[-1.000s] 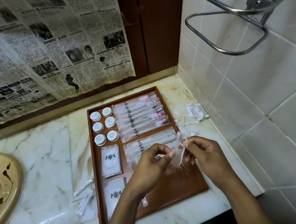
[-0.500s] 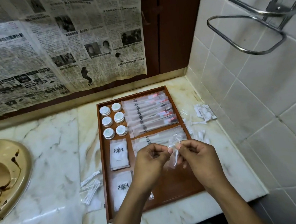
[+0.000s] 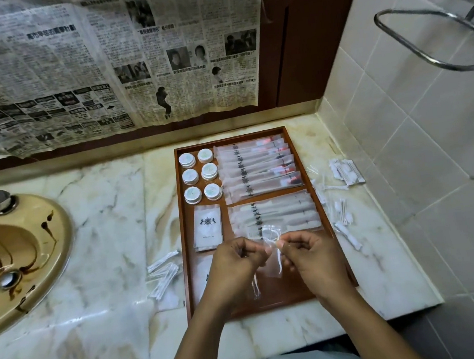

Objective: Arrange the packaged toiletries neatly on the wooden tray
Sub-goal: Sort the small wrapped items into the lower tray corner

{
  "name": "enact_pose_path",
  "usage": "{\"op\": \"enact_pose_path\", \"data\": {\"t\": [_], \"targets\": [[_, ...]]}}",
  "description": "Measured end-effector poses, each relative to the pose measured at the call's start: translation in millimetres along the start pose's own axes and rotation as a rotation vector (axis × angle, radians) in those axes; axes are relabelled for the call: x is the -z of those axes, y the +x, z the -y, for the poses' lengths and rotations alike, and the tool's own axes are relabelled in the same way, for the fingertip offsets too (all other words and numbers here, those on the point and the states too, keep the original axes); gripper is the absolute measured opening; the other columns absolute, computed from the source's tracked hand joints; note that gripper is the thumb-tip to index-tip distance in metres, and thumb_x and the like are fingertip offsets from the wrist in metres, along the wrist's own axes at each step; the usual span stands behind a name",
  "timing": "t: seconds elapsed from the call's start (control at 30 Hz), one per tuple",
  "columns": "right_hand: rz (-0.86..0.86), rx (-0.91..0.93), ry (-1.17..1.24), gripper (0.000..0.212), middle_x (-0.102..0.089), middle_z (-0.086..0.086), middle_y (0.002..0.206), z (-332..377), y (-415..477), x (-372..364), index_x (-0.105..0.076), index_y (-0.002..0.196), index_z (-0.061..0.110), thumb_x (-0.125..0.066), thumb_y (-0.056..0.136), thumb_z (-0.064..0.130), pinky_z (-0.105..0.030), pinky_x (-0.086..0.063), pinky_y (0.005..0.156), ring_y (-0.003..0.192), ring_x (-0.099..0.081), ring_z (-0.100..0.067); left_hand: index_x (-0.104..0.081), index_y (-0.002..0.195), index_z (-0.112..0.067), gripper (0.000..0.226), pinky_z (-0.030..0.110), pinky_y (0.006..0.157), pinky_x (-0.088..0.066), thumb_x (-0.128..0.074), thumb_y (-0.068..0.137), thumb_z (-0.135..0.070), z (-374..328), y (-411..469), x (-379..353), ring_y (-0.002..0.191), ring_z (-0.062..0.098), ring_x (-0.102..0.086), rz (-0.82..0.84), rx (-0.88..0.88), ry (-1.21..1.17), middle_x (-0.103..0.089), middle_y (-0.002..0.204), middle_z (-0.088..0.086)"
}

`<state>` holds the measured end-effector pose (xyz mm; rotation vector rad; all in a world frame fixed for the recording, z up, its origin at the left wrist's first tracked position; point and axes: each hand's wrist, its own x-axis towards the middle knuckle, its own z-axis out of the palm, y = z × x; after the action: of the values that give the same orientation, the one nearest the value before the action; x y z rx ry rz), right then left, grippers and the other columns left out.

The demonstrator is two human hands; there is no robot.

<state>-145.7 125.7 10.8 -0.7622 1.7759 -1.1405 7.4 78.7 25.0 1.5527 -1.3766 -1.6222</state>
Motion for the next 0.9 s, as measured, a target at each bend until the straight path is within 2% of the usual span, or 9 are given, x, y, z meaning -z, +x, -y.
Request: {"op": "enact_pose_path", "data": {"t": [0.1,0.17,0.23,0.33,0.4,0.47,0.6,0.7,0.9], "targets": [[0.056,-0.049,-0.15,0.006,-0.071,-0.004,0.061,-17.8,4.6,-3.6,-0.076,0.083,0.021,-0.076,0.087,0.017,-0.031,-0.053,0.056,0.051,-0.061,-0.01,-0.074,0.081,-0.009,0.01,0.022,0.061,-0.051,-0.074,0.089,-0.016,13.1,-2.2,8.4,0.067,0.02,-0.07,-0.056,0.023,0.084,-0.075,0.074,0.008],[0.105,-0.117,-0.281,0.003,-0.07,-0.001,0.057,-30.4,8.9,-6.1,-0.075,0.085,0.021,-0.076,0.088,0.021,-0.028,-0.053,0.056,0.048,-0.06,-0.006,-0.072,0.084,-0.01,0.011,0.021,0.053,-0.045,-0.073,0.091,-0.019,21.5,-2.6,18.6,0.057,0.013,-0.06,-0.124,0.067,0.025,-0.069,0.068,0.005],[0.12,-0.15,-0.363,0.009,-0.068,0.004,0.054,-42.4,11.3,-10.7,-0.074,0.08,0.021,-0.075,0.089,0.018,-0.019,-0.046,0.049,0.046,-0.059,-0.003,-0.069,0.09,-0.011,0.014,0.024,0.053,-0.04,-0.072,0.093,-0.024,28.9,-2.1,30.6,0.054,0.008,-0.052,-0.191,0.12,-0.067,-0.062,0.068,-0.003],[0.084,-0.083,-0.502,0.018,-0.07,0.009,0.066,-56.7,12.7,-17.8,-0.076,0.075,0.021,-0.071,0.09,0.013,-0.015,-0.043,0.051,0.058,-0.063,-0.003,-0.061,0.093,-0.014,0.015,0.028,0.056,-0.035,-0.065,0.097,-0.028,38.1,1.3,47.3,0.06,0.014,-0.049,-0.282,0.183,-0.157,-0.056,0.074,-0.001],[0.049,-0.031,-0.582,0.015,-0.071,0.01,0.071,-61.9,12.6,-20.3,-0.077,0.075,0.019,-0.073,0.088,0.013,-0.007,-0.037,0.05,0.06,-0.06,0.002,-0.054,0.087,-0.016,0.015,0.029,0.053,-0.029,-0.058,0.098,-0.026,39.5,3.2,54.4,0.055,0.013,-0.038,-0.32,0.245,-0.318,-0.043,0.067,-0.003],[0.018,0.002,-0.632,0.013,-0.069,0.011,0.07,-64.7,12.8,-22.5,-0.076,0.074,0.019,-0.075,0.086,0.014,-0.005,-0.038,0.049,0.06,-0.057,0.007,-0.057,0.084,-0.018,0.013,0.029,0.053,-0.026,-0.052,0.095,-0.023,39.9,3.5,59.2,0.052,0.012,-0.032,-0.347,0.285,-0.453,-0.036,0.062,-0.004],[-0.009,0.03,-0.651,0.015,-0.062,0.016,0.063,-66.6,12.6,-27.4,-0.074,0.07,0.02,-0.076,0.083,0.012,-0.006,-0.039,0.049,0.059,-0.057,0.006,-0.071,0.098,-0.014,0.038,0.03,0.054,-0.027,-0.034,0.101,-0.016,42.4,1.8,60.8,0.051,0.011,-0.034,-0.347,0.234,-0.471,-0.041,0.055,-0.005],[-0.008,0.029,-0.666,0.015,-0.064,0.014,0.063,-67.9,14.2,-30.1,-0.073,0.07,0.019,-0.075,0.083,0.012,-0.009,-0.039,0.049,0.059,-0.058,0.004,-0.075,0.101,-0.014,0.042,0.029,0.053,-0.03,-0.033,0.099,-0.011,41.4,4.2,59.8,0.05,0.011,-0.037,-0.355,0.231,-0.442,-0.043,0.052,-0.008],[-0.006,0.03,-0.676,0.012,-0.068,0.012,0.067,-70.7,17.0,-35.0,-0.073,0.072,0.02,-0.077,0.082,0.016,-0.012,-0.043,0.053,0.062,-0.062,-0.001,-0.077,0.109,-0.032,0.046,0.03,0.058,-0.039,-0.033,0.101,-0.022,44.6,9.2,63.7,0.066,0.015,-0.047,-0.356,0.199,-0.302,-0.05,0.076,0.001]]}}
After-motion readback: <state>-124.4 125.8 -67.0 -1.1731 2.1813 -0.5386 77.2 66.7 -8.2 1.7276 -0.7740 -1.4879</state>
